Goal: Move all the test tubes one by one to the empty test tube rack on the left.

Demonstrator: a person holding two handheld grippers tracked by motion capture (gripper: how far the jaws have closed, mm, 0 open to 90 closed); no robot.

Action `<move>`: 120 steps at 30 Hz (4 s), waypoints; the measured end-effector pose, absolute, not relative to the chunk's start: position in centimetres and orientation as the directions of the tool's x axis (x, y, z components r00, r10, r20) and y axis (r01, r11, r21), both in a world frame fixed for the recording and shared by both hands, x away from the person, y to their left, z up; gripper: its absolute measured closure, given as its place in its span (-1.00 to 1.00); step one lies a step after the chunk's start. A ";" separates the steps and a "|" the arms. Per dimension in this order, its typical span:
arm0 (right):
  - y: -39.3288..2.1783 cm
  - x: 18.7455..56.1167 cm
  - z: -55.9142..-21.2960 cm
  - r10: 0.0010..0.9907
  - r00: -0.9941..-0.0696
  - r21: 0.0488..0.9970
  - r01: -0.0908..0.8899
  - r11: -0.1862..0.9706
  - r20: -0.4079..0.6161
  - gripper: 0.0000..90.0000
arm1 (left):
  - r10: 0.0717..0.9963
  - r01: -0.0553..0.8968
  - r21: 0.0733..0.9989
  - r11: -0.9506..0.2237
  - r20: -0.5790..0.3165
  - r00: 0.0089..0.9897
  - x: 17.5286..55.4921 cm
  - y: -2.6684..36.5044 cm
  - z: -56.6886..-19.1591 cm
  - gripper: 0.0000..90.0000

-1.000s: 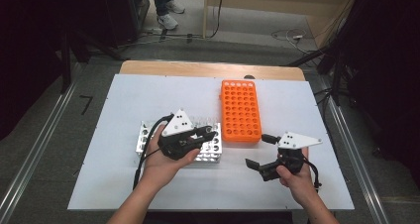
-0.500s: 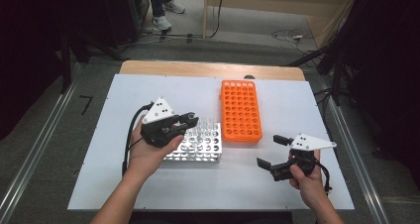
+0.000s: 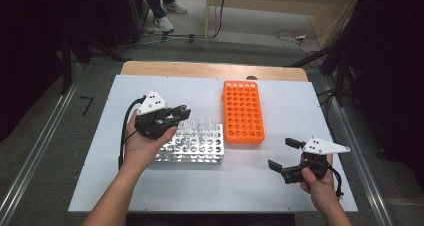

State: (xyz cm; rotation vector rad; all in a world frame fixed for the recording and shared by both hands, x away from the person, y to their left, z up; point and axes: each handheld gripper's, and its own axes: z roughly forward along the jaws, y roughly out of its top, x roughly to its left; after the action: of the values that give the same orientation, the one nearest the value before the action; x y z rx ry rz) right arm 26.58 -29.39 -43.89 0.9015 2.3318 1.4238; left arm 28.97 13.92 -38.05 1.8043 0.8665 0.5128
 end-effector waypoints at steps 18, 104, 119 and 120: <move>-30.1 27.0 -43.9 0.644 -0.758 0.871 0.383 0.308 0.105 -1.00 | 0.784 0.360 0.908 -0.214 -0.061 0.618 30.8 14.1 -39.7 0.71; -33.3 28.5 -45.3 0.715 -0.689 0.884 0.401 0.240 0.119 -1.00 | 0.820 0.328 0.944 -0.038 -0.157 0.550 20.5 22.1 -44.2 -1.00; -35.5 28.9 -46.4 0.751 -0.646 0.888 0.416 0.198 0.135 -1.00 | 0.838 0.308 0.951 0.003 -0.171 0.519 19.4 24.7 -45.8 -1.00; -35.5 28.9 -46.4 0.751 -0.647 0.888 0.414 0.200 0.132 -1.00 | 0.836 0.308 0.951 0.003 -0.171 0.521 19.4 24.7 -45.8 -1.00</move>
State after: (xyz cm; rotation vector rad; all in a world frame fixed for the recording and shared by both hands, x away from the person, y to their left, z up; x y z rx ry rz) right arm 28.88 -35.53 -46.40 1.0954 2.1504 1.4274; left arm 19.41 24.72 -45.84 1.5684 1.0114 0.5520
